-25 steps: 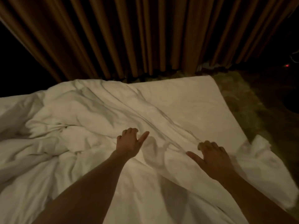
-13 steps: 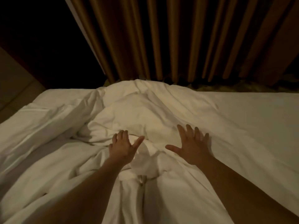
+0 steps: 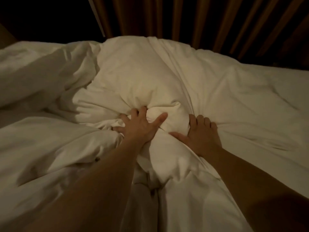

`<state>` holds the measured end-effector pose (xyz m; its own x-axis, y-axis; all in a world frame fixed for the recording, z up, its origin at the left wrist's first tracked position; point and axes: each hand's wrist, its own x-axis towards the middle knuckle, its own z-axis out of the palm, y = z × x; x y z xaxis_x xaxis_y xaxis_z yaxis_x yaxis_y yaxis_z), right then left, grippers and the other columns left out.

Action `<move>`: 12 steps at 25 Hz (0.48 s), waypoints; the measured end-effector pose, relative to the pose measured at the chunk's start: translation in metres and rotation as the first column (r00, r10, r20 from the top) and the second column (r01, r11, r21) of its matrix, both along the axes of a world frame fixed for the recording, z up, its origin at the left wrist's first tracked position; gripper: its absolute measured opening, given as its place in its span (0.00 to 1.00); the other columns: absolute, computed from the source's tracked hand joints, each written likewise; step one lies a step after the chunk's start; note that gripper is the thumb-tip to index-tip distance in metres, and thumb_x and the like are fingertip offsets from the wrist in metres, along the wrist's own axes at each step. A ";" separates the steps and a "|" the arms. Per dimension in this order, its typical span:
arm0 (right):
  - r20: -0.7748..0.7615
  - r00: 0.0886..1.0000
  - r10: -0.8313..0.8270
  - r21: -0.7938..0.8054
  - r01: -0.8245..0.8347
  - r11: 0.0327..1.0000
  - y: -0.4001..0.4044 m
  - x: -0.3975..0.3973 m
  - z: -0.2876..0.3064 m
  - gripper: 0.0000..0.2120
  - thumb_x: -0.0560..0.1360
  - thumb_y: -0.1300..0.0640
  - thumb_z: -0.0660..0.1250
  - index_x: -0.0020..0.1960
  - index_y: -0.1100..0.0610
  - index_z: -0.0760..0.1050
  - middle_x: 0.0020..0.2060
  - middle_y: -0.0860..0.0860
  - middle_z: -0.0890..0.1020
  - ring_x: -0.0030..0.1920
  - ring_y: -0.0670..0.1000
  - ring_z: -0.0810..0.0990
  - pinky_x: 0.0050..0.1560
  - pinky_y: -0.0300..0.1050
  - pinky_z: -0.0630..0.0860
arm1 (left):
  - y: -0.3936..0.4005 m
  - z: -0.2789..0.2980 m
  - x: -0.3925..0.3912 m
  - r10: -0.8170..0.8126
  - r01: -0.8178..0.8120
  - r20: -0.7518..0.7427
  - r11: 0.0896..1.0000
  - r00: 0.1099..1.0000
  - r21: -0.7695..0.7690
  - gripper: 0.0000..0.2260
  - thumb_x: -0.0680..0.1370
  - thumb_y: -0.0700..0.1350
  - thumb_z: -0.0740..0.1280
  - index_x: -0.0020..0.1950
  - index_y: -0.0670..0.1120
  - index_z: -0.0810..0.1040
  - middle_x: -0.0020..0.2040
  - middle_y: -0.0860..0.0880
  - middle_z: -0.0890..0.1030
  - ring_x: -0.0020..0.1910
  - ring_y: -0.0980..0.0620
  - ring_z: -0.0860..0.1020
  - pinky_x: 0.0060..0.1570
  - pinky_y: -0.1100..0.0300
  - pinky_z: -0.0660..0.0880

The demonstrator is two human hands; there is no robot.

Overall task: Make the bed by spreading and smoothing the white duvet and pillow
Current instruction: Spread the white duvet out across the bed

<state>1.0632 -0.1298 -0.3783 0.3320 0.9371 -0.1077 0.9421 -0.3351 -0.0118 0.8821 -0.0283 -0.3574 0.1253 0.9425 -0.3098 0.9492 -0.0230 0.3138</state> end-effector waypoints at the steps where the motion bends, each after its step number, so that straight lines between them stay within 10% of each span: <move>1: 0.010 1.000 0.007 0.000 -0.007 1.000 0.002 0.001 -0.004 0.53 0.64 0.16 0.33 0.69 0.53 0.62 0.59 0.56 0.74 0.58 0.59 0.73 0.60 0.56 0.68 | 0.003 0.001 0.000 -0.005 0.005 -0.033 1.000 0.999 -0.005 0.46 0.66 0.84 0.45 0.75 0.59 0.62 0.77 0.49 0.63 0.77 0.35 0.51 0.67 0.22 0.43; 8: -0.240 0.970 0.028 0.021 -0.024 0.999 -0.015 -0.001 0.043 0.48 0.64 0.14 0.48 0.67 0.50 0.63 0.56 0.56 0.79 0.55 0.59 0.79 0.53 0.54 0.76 | -0.016 0.039 -0.021 -0.065 0.055 -0.111 0.995 0.992 -0.088 0.44 0.71 0.80 0.42 0.69 0.52 0.74 0.67 0.44 0.78 0.68 0.38 0.72 0.71 0.32 0.59; 12: -0.230 0.971 0.061 0.100 -0.039 0.994 -0.048 0.008 0.125 0.48 0.64 0.14 0.44 0.62 0.51 0.69 0.53 0.54 0.80 0.53 0.58 0.80 0.54 0.52 0.76 | -0.055 0.099 -0.041 0.062 -0.054 0.060 0.990 0.996 -0.129 0.53 0.57 0.88 0.39 0.55 0.53 0.81 0.58 0.43 0.82 0.59 0.39 0.78 0.67 0.40 0.68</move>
